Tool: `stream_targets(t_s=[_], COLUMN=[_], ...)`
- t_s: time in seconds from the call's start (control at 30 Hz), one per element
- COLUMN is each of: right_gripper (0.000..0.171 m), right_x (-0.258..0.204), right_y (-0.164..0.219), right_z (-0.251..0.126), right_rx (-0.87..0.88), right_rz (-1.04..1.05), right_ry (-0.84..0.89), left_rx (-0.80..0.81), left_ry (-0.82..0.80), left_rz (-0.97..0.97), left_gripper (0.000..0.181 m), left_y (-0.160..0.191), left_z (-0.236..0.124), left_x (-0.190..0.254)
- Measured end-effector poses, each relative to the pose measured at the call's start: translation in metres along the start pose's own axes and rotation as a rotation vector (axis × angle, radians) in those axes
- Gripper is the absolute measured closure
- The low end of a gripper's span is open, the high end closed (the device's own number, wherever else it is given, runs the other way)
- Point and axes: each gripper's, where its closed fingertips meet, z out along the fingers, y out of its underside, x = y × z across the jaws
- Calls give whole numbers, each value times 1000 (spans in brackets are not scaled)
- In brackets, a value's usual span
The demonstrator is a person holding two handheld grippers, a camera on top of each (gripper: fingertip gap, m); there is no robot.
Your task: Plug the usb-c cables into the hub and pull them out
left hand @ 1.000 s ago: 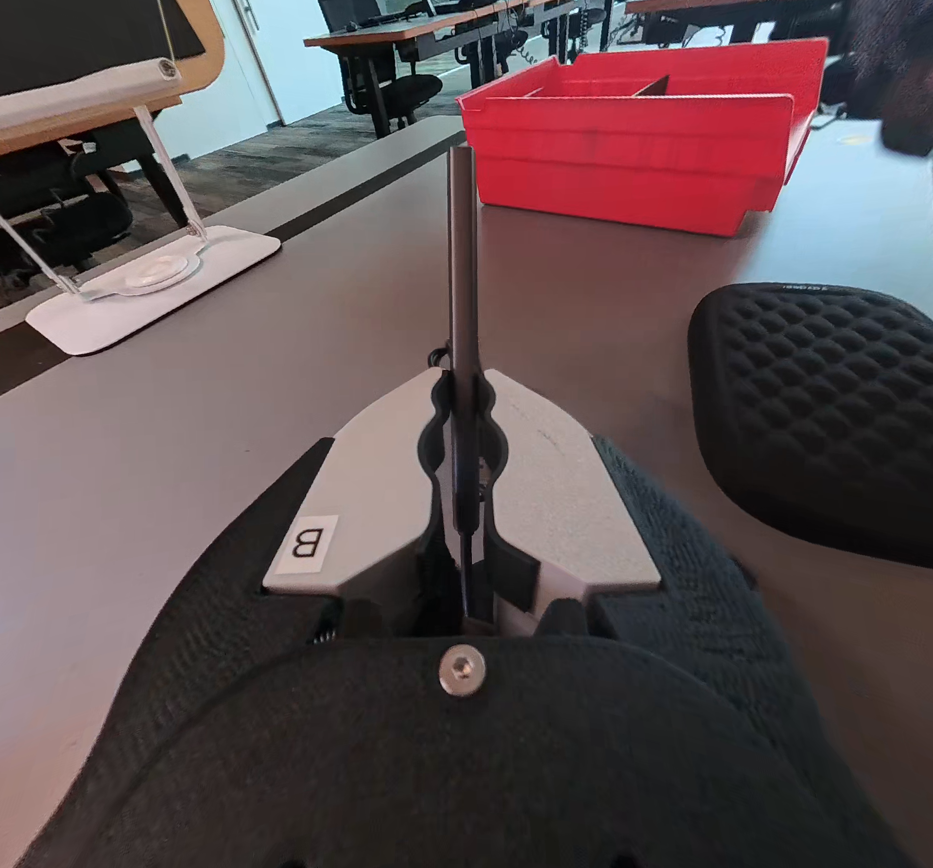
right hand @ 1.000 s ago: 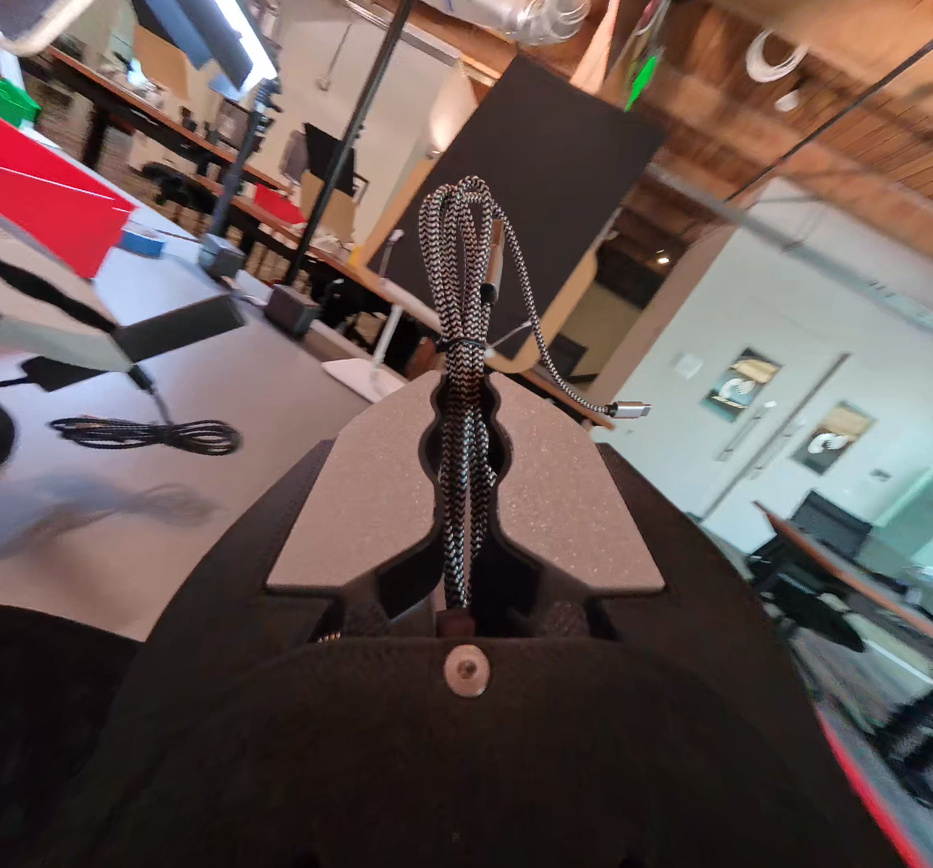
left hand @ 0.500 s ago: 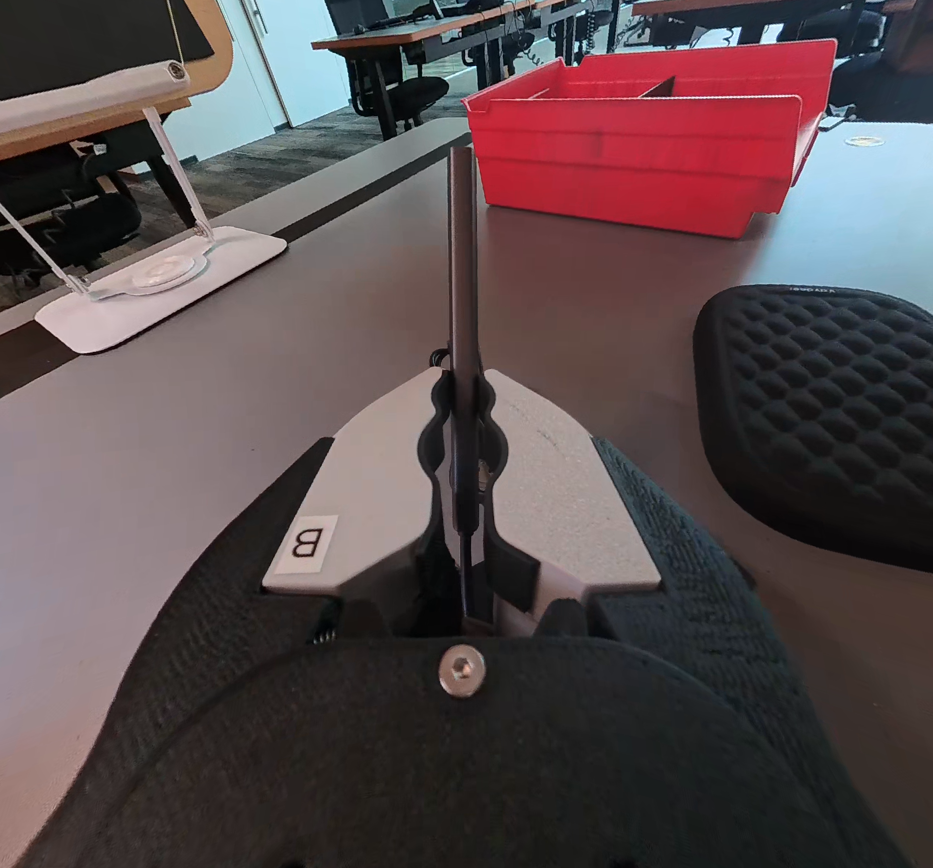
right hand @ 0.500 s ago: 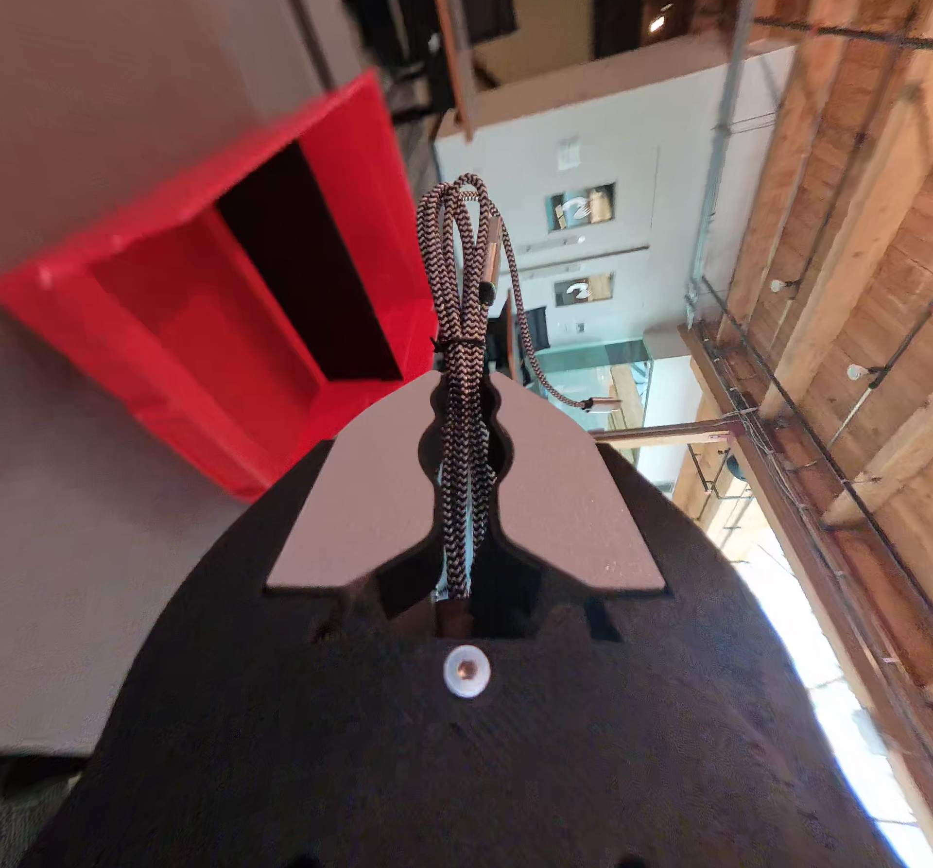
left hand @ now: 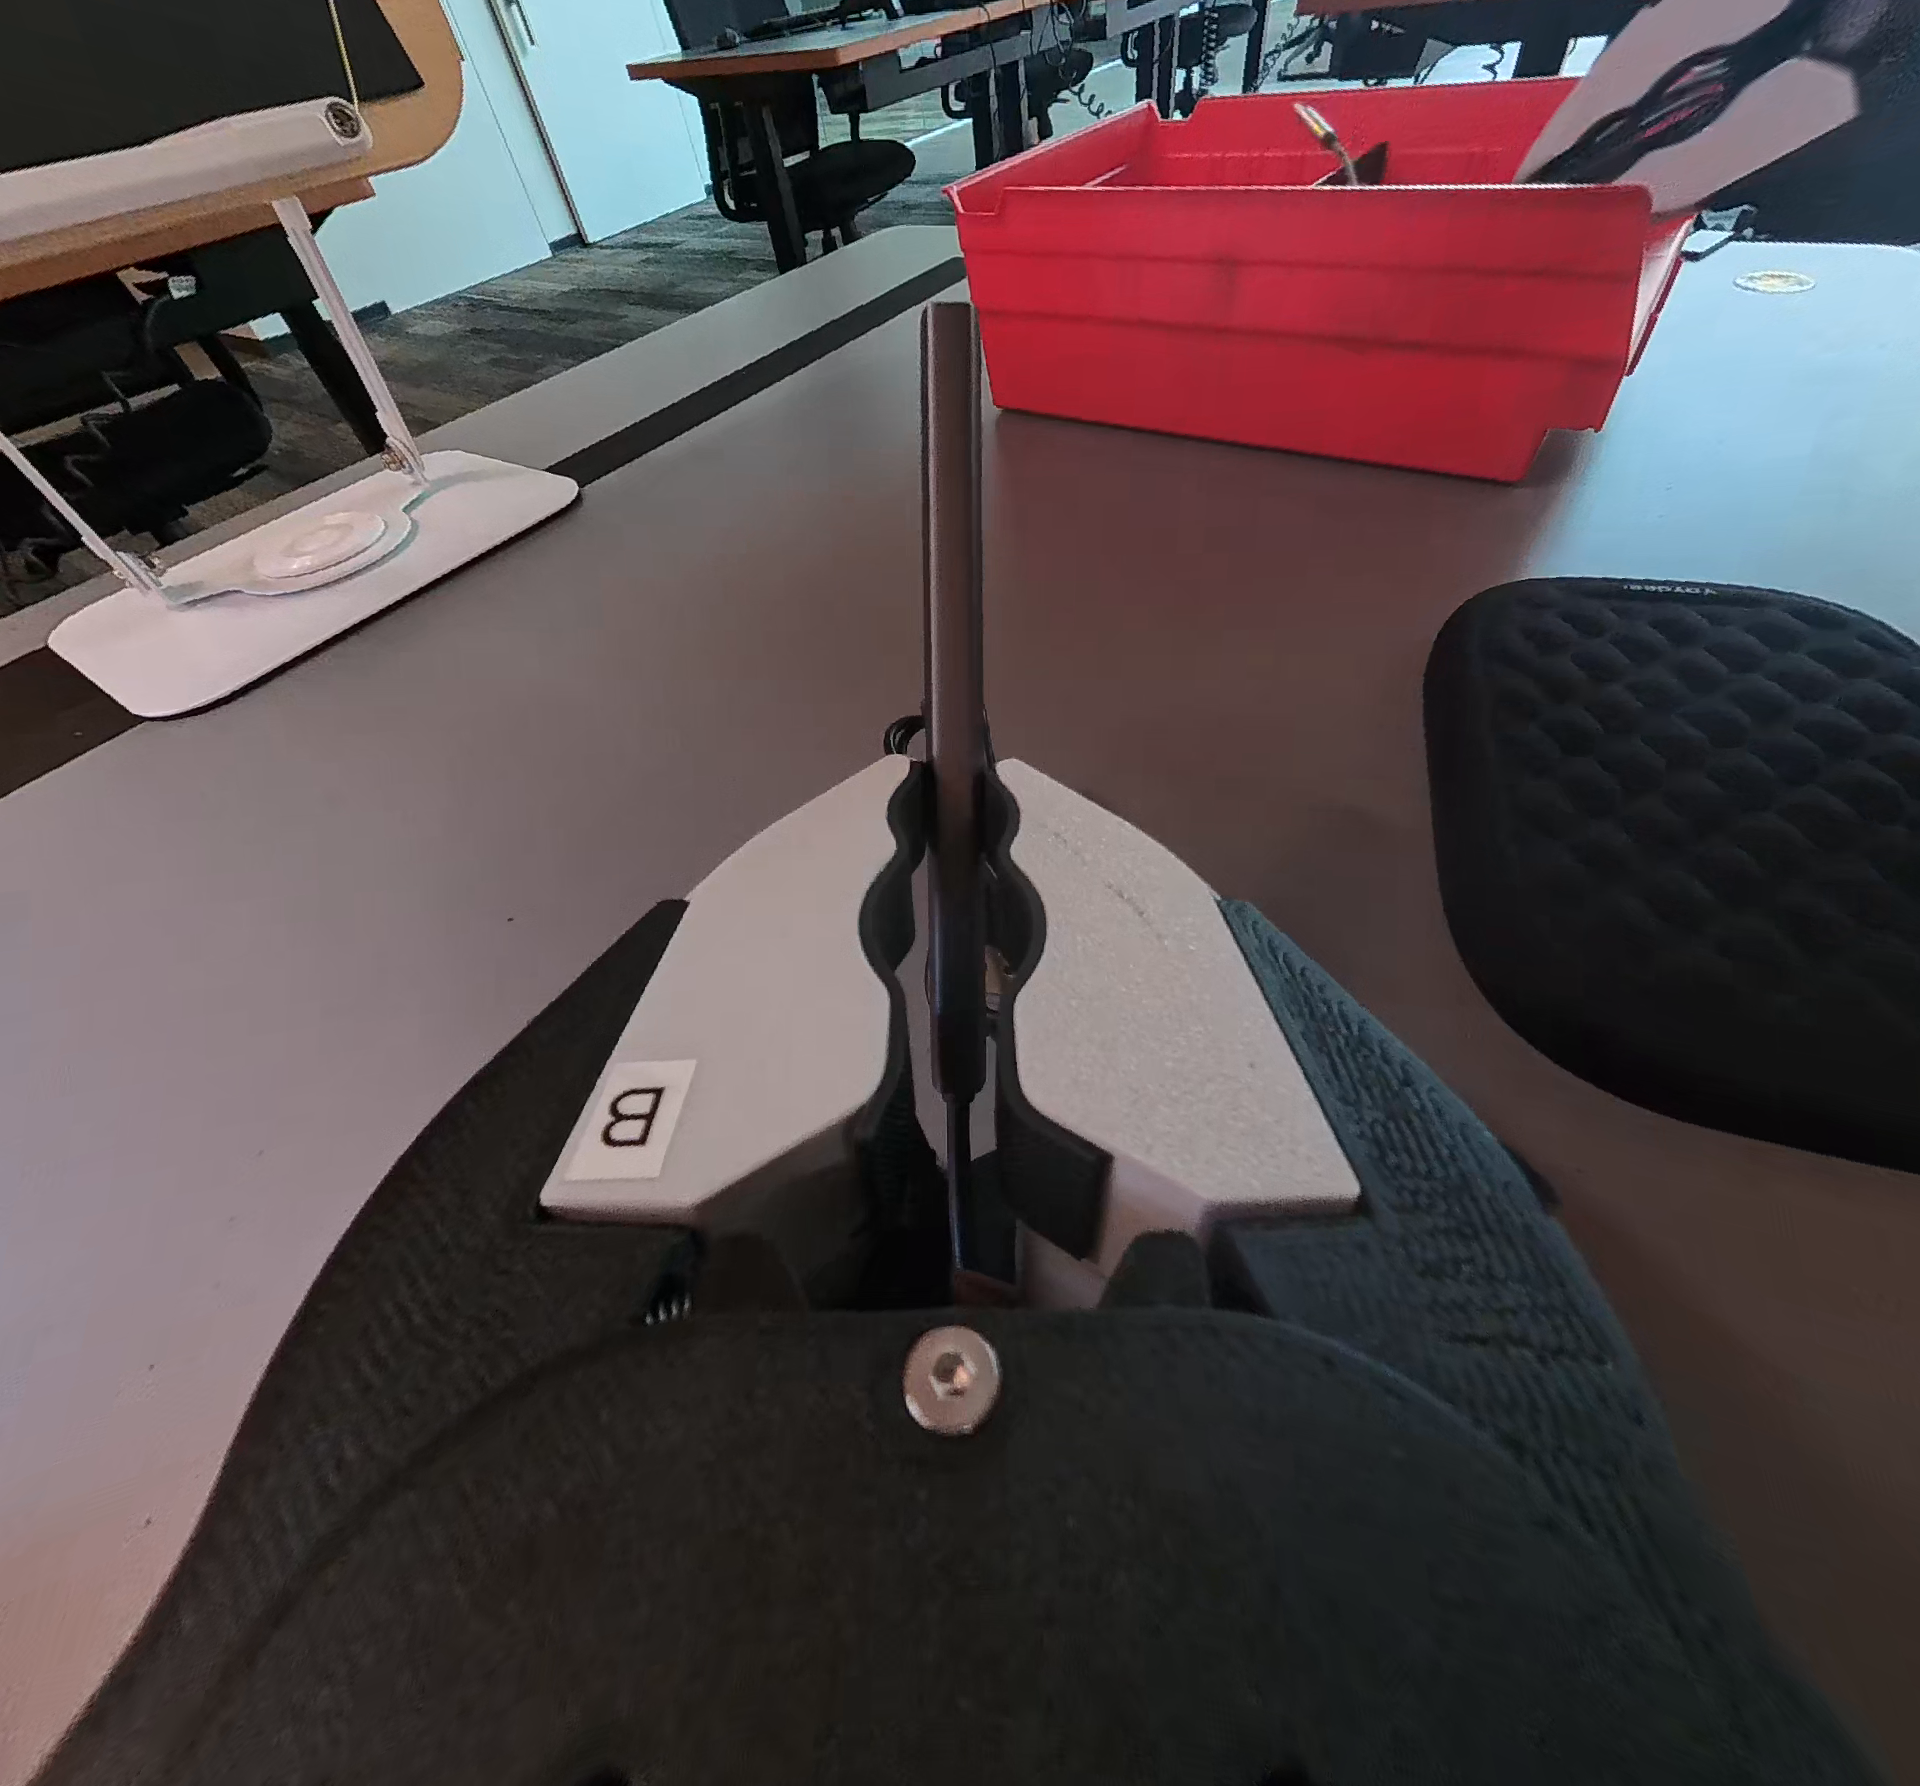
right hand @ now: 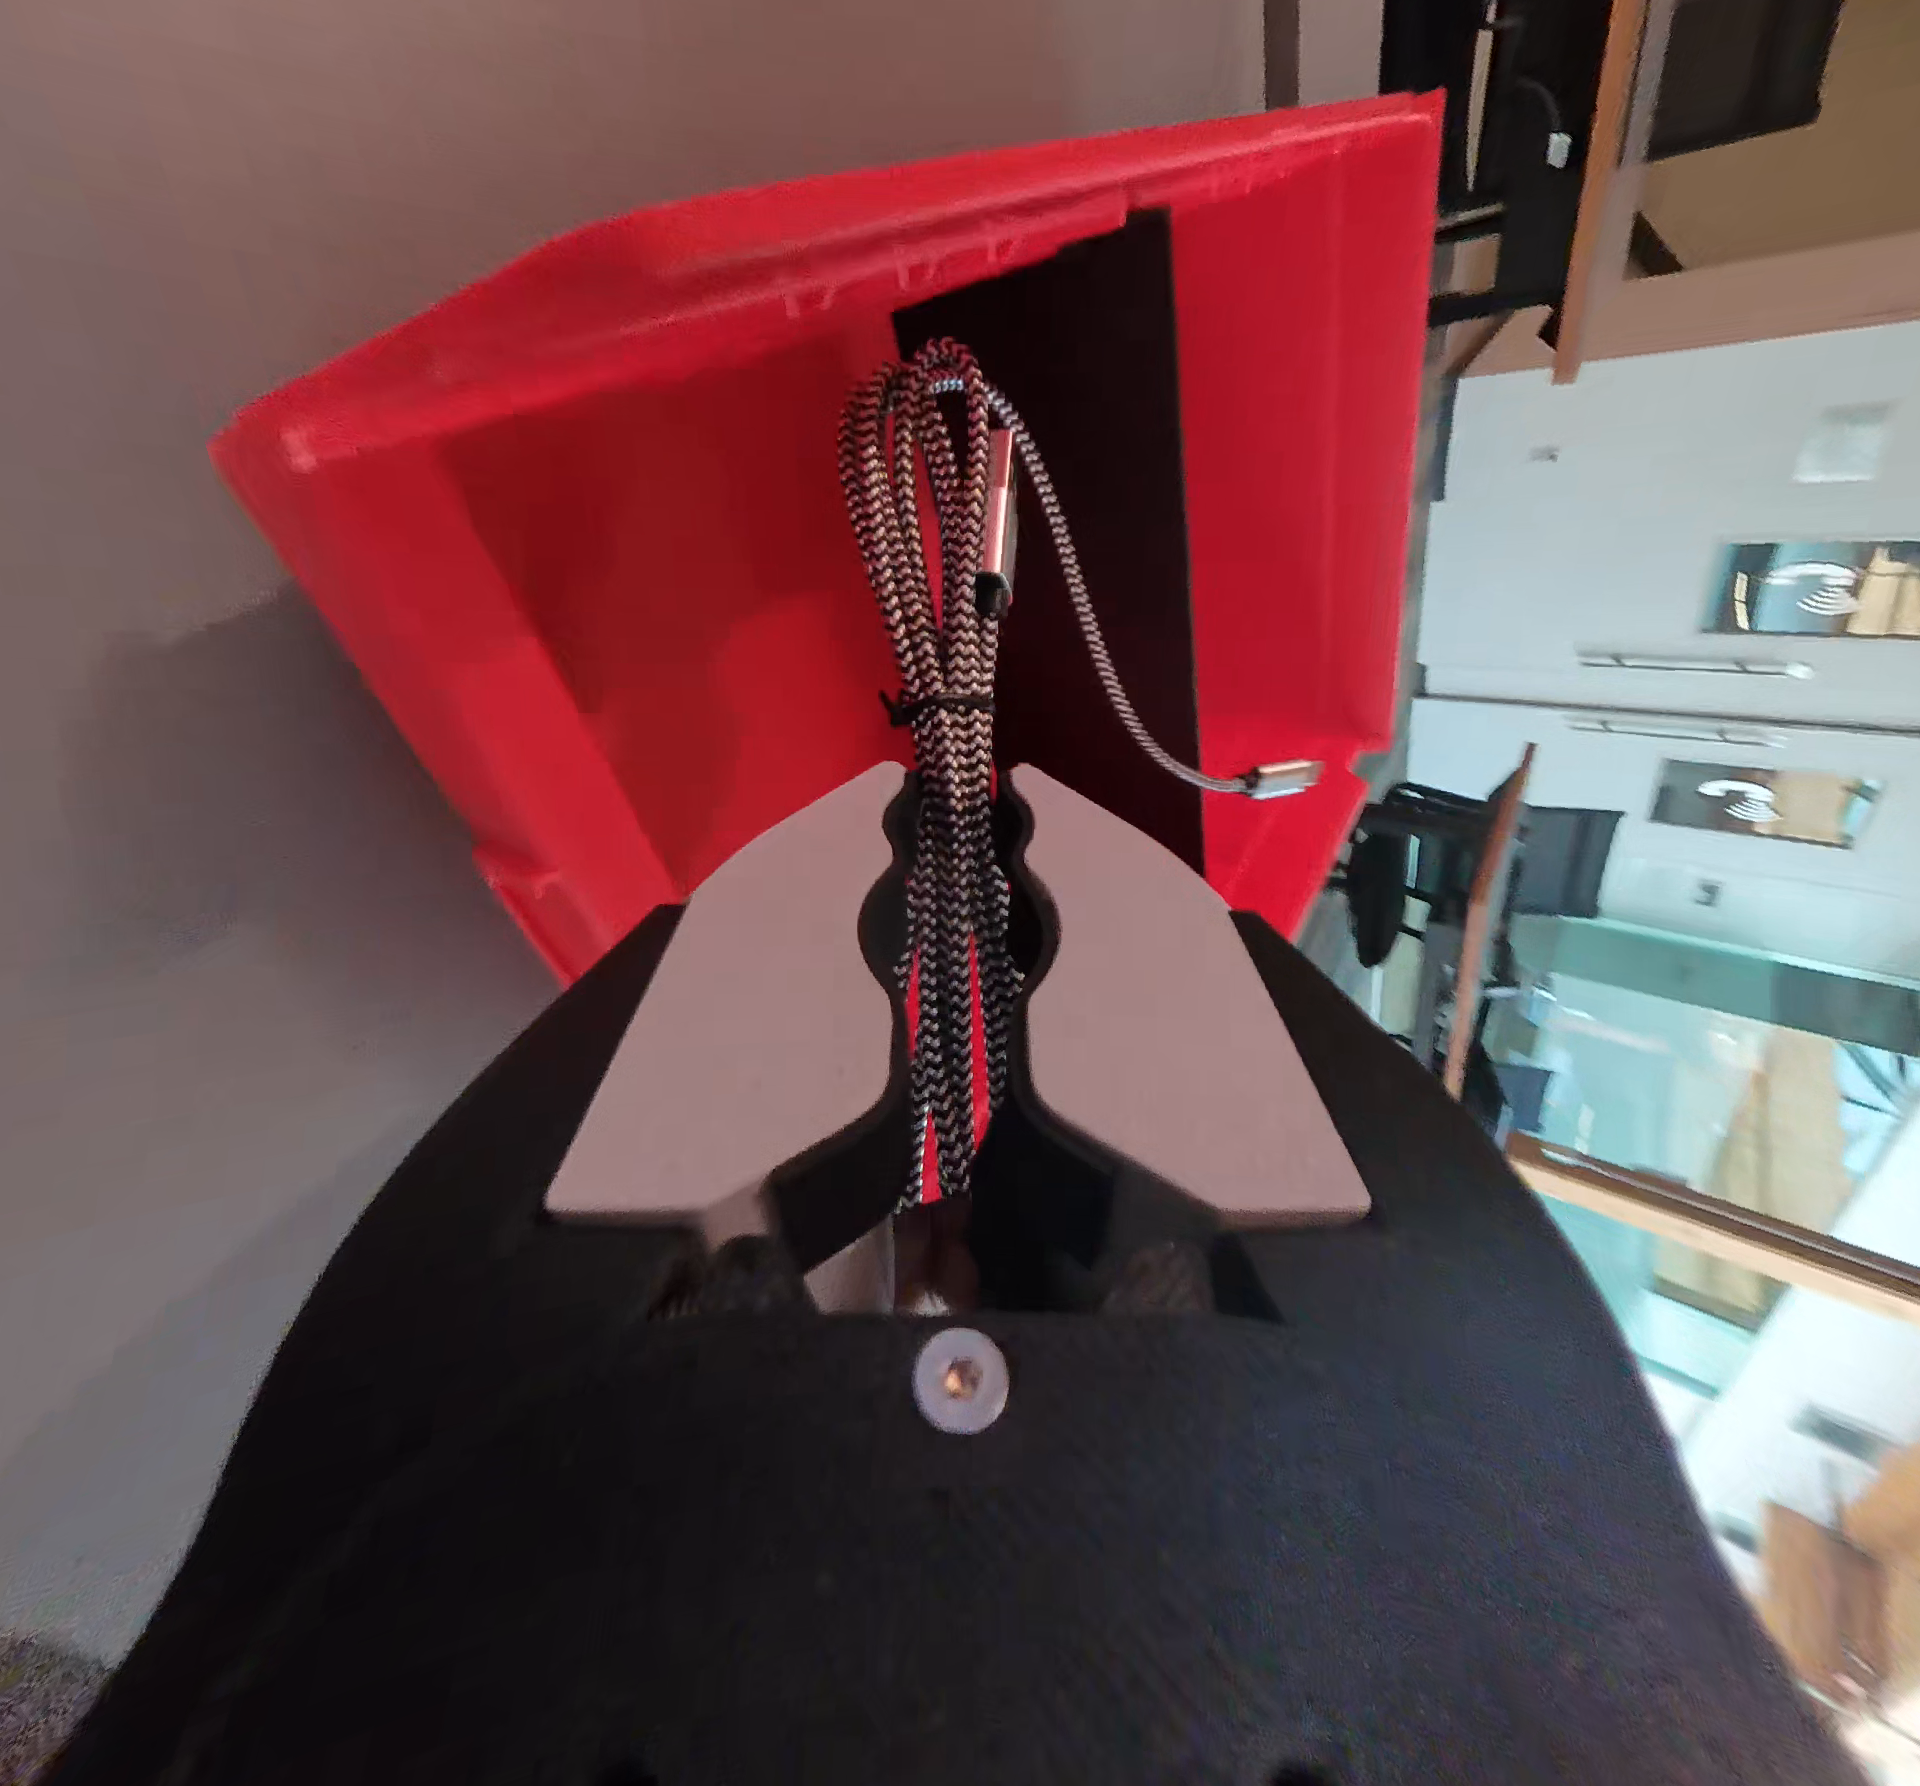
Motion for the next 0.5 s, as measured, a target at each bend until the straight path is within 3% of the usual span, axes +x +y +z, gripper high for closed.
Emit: stream_targets(t_s=[0.27, 0.4, 0.5], right_gripper=[141, 136, 135], right_x=[5, 32, 67], right_y=[0, -8, -21], right_z=[35, 23, -8], right_rx=[82, 224, 403], right_rz=[218, 436, 662], right_ry=[9, 132, 279], left_rx=[-3, -11, -15], left_ry=[3, 3, 3], left_rz=[-3, 7, 12], left_gripper=[171, 171, 171], left_y=[1, 2, 2], left_z=[0, 1, 2], left_x=[0, 1, 1])
